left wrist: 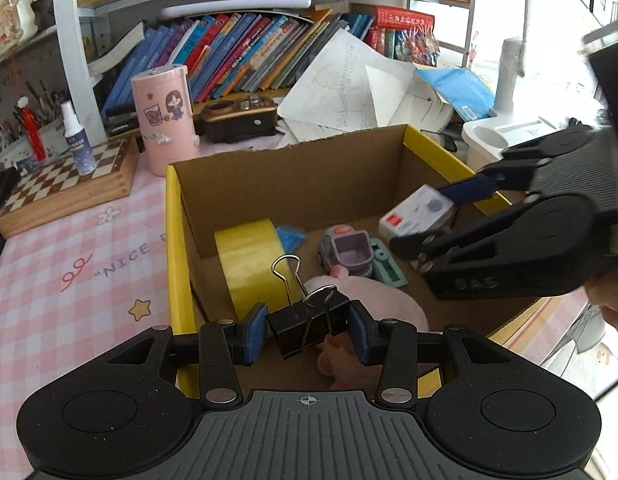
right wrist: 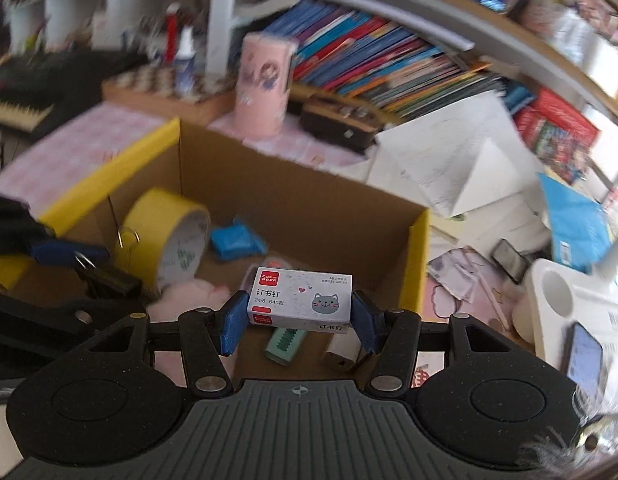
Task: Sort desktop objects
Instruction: 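Lower the clip into the box with the left tool while the right tool lowers the staple box, then open both tools to release the clip and staple box into the box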
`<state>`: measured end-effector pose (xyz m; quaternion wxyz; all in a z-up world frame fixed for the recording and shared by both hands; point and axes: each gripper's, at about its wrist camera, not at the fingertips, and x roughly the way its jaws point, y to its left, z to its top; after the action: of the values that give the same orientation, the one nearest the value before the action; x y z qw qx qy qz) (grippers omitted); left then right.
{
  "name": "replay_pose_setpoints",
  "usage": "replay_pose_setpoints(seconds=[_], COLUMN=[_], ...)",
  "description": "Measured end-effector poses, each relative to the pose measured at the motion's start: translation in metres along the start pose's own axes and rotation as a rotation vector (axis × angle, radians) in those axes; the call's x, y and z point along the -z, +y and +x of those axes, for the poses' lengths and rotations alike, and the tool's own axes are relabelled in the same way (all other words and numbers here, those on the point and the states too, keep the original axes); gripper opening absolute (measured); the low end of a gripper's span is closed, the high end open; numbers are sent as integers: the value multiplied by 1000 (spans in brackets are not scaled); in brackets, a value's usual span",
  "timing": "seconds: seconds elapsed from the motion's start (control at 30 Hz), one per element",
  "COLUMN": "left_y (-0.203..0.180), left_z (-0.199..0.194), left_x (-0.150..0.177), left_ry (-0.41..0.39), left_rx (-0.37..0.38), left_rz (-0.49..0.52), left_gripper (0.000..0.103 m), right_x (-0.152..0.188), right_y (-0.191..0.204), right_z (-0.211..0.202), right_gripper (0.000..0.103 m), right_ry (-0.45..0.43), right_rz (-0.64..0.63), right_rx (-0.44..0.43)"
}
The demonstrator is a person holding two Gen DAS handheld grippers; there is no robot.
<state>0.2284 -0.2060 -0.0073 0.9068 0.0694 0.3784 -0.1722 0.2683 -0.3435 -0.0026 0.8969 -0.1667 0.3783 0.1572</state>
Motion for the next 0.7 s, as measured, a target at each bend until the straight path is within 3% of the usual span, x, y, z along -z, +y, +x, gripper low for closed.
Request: replay_pose_setpoints(seconds=[0.33,0.7], left_y=[-2,-8], left_z=[0,-15], left_x=[2,4], left_ry=[-2,-63], left_rx=[-9,-20], left_rz=[13,16], left_gripper=[46,61], right_x=[-4,-4], right_y=[16,14], right_z=[33,31], right_gripper=[52,53], right_ry=[134,137], right_rz=[-184,-161], right_rx=[-76,-69])
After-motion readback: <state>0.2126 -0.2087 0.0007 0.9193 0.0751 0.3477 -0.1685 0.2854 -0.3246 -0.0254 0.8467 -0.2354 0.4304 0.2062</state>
